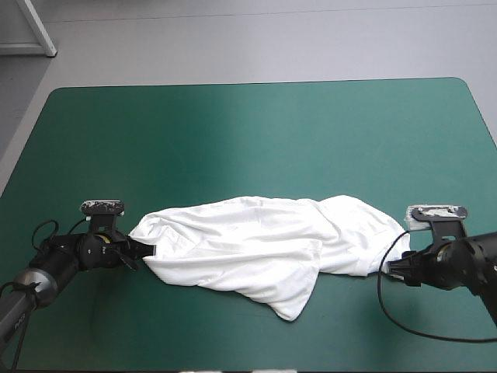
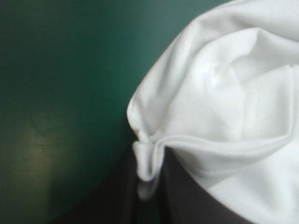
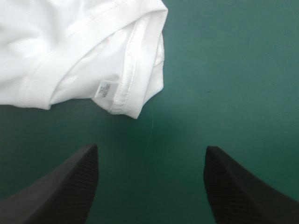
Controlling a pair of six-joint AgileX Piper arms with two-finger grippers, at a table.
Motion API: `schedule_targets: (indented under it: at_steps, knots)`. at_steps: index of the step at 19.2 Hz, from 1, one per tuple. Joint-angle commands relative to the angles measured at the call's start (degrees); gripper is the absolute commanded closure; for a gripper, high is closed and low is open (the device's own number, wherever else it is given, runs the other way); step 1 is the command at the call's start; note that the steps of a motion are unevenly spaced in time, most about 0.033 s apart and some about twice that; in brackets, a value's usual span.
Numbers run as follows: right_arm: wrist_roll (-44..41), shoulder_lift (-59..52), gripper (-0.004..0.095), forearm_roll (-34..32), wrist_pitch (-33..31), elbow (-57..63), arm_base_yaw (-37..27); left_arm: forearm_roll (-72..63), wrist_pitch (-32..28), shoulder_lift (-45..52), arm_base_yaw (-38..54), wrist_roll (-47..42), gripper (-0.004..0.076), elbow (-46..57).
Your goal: Fold the cloth
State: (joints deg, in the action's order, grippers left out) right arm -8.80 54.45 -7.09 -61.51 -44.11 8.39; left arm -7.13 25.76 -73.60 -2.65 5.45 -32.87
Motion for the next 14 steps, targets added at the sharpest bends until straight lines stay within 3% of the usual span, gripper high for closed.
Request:
schedule_targets:
  at_steps: [1,3,7,9,11,12,14]
  knots:
    - [-0.6,7.0,0.0288,-1.6,6.6,-1.8,0.1,-1.5,2.6,-0.5,-0.3,-0.2,0.0733,-0.1]
    - [-0.6,11.9,0.0288,-1.1,9.9,-1.8,0.1,-1.5,2.7,-0.5,-0.3,-0.2,0.0733,-0.1]
    - [-0.6,21.7,0.0289,0.9,10.6,-1.8,0.1,-1.5,2.7,-0.5,-0.3,0.8,0.0733,-0.1]
    - [1.2,25.1,0.0338,3.5,11.6,-1.8,0.1,-1.5,2.8,-0.5,-0.3,0.8,0.0733,-0.1]
    - [2.8,26.8,0.0525,5.6,12.9,-1.8,0.1,-1.5,2.9,-0.5,-0.3,0.8,0.0733,-0.1]
    - [3.1,27.3,0.0697,5.8,13.7,-1.8,0.1,-1.1,2.9,-0.5,-0.3,0.8,0.0733,-0.1]
    - [3.9,26.6,0.0920,5.8,14.2,-2.1,0.1,-1.2,2.9,-0.3,-0.3,0.8,0.0733,-0.7]
